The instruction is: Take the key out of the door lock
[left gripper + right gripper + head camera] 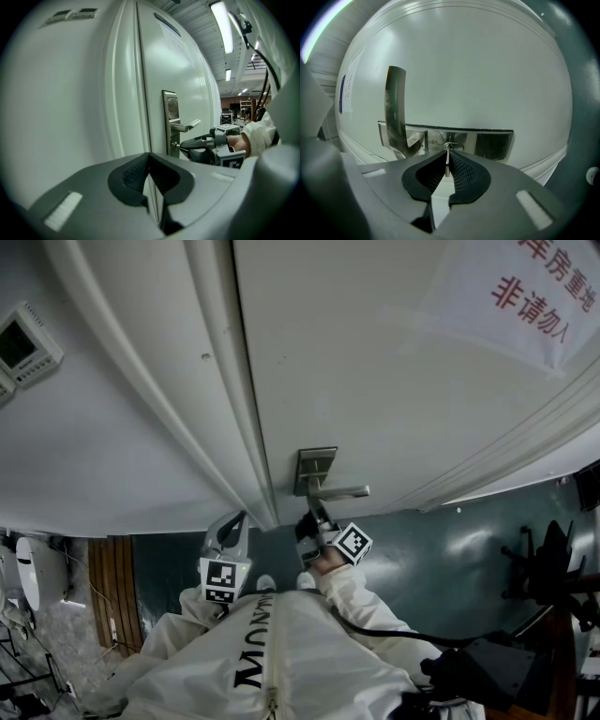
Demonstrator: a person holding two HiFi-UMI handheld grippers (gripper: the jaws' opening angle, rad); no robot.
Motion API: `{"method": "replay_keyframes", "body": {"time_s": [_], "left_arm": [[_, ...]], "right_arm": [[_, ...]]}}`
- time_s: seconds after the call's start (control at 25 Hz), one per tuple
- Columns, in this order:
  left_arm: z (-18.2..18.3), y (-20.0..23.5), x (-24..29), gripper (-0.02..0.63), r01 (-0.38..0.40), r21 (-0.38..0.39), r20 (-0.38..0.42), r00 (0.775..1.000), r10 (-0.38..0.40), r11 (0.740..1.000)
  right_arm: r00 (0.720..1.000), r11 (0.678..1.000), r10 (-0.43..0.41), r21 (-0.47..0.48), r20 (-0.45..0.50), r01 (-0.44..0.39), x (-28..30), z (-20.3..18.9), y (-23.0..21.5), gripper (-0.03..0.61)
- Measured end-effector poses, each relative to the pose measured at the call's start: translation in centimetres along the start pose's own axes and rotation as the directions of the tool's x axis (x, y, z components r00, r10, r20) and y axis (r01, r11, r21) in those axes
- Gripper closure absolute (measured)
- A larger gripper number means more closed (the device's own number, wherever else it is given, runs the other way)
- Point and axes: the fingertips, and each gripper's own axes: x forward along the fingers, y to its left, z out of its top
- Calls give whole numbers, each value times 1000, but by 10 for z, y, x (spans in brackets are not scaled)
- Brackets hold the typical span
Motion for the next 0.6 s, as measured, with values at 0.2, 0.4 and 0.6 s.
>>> {"method": "replay_keyframes", "body": {"time_s": [0.2,0.4,0.6], "left_arm": [[-1,-3,0,614,5,1,-1,1000,-5,1000],[0,-11,-1,614,18,3,3,1000,-18,1000],[-2,-11,-3,614,11,-3,0,1000,-11,1000]], "right_arm": [[1000,1000,5,-11,5,-5,-14,-5,-2,557],[1000,997,-19,-69,-15,18,-18,-6,0,557],[998,990,-49,-133,-27,45,-20,-5,1,555]]}}
